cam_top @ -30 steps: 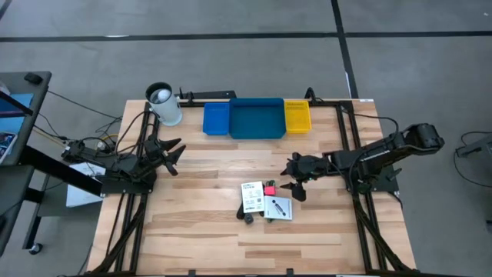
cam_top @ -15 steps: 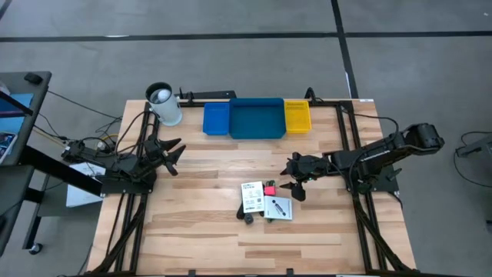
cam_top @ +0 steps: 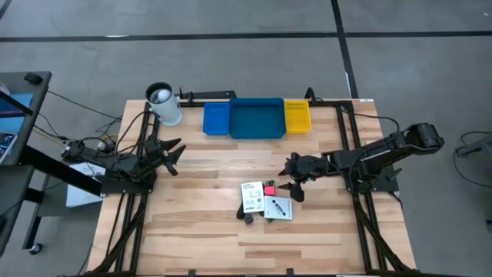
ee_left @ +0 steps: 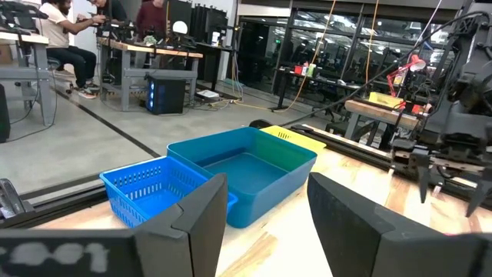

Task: Pick and place items into bin
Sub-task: Put the pink charger adapter into the yellow basket

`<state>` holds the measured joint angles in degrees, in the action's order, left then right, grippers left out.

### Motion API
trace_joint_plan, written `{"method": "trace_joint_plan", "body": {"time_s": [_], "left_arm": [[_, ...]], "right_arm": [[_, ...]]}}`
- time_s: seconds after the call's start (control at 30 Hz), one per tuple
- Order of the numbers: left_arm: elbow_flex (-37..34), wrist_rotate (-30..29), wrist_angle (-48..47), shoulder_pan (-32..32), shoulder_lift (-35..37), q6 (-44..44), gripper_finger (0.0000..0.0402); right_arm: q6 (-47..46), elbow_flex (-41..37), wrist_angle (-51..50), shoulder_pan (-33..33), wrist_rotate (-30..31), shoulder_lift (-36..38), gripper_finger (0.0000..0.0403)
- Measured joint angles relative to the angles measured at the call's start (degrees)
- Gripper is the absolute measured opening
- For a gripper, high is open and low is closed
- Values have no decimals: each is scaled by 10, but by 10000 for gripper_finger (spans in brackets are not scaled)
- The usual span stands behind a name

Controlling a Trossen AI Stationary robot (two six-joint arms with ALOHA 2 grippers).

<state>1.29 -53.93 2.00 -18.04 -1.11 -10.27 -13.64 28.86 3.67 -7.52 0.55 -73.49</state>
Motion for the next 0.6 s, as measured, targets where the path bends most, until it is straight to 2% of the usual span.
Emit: {"method": "trace_joint_plan", "body": {"time_s": [0.6], "left_arm": [[0, 0, 0, 0, 0, 0, 171]], "right_arm": [[5, 11, -46, -7, 26, 0, 248]]}}
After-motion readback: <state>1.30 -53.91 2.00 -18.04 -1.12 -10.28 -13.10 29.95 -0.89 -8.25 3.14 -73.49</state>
